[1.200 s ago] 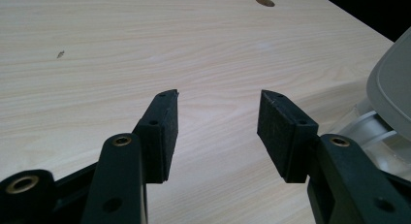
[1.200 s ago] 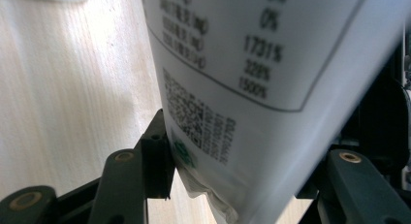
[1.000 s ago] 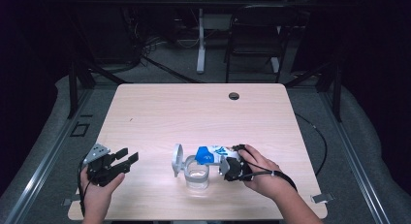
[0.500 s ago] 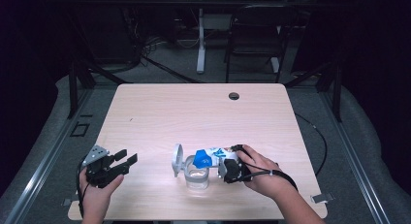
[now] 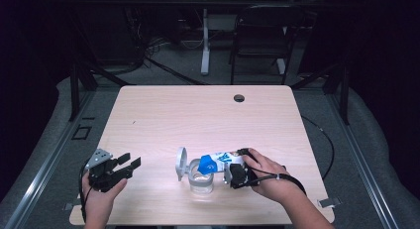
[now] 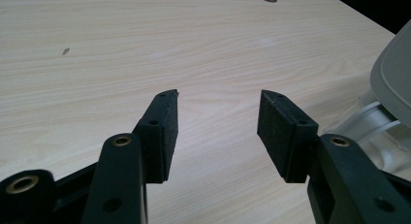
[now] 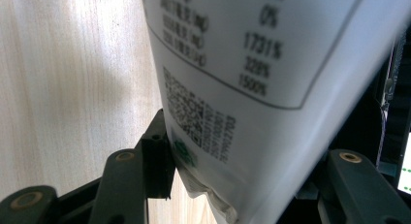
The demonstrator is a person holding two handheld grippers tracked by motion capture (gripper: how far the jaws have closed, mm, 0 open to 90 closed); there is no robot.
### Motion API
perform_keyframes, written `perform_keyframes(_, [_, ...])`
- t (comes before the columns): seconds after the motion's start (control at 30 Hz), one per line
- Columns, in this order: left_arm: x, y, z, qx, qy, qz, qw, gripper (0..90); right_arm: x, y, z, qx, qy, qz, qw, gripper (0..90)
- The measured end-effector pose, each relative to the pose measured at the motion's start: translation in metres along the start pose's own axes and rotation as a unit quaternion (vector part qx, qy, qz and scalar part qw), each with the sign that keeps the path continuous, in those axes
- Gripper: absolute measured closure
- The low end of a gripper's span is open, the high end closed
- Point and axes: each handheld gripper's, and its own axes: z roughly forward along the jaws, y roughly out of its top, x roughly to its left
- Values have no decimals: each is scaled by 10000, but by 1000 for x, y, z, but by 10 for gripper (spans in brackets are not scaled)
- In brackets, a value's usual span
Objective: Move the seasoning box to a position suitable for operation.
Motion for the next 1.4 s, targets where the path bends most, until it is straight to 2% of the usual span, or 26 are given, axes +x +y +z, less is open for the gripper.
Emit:
perform_keyframes(0.6, [0,1,0,-16,6,-11,10000,500,-2,1,-5,110,-29,-253,9996,467])
perform_keyframes(0.8, [1,1,0,2,14,-15,10000,500,-3,1,-5,88,-5,-245,9997,467])
perform_keyframes(0.83, [1,1,0,3,13,-16,10000,500,-3,2,-6,185,3,-296,9994,467])
perform_keyframes(0.9, [1,1,0,2,14,-21,10000,500,-4,2,-7,194,12,-309,9993,468])
perform_keyframes(1.03, [1,1,0,-10,13,-14,10000,500,-5,2,-7,127,12,-335,9994,468])
perform_keyframes(1.4, [1,1,0,-4,12,-20,10000,500,-6,4,-10,298,23,-453,9985,468])
